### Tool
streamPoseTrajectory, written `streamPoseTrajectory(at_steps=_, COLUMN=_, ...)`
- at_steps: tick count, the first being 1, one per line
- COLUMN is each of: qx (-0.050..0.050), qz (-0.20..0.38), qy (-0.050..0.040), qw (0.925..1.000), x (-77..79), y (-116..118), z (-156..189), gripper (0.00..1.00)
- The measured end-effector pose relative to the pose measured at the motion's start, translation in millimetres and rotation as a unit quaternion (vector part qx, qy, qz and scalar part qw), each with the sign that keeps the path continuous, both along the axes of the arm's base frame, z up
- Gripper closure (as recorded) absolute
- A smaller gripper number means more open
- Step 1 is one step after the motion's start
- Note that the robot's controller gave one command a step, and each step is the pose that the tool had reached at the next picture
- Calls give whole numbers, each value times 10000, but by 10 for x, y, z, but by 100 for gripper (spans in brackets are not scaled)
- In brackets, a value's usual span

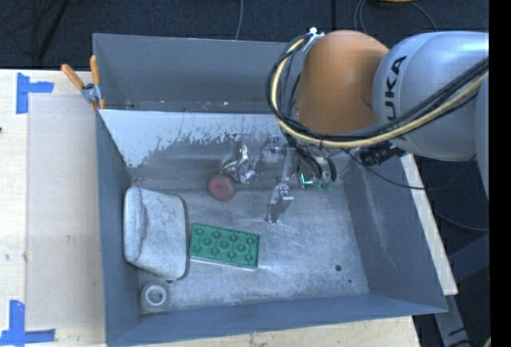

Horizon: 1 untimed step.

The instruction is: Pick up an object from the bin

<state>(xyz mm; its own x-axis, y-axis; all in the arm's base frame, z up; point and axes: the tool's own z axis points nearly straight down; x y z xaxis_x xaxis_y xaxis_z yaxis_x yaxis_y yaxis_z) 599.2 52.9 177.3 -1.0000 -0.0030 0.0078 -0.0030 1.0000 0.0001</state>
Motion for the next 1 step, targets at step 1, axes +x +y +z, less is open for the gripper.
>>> streamPoseTrajectory(at_steps=1, qx=-1, qz=599, qy=-71, qw=9982, x=-282, y=307, z=-1024, gripper=0)
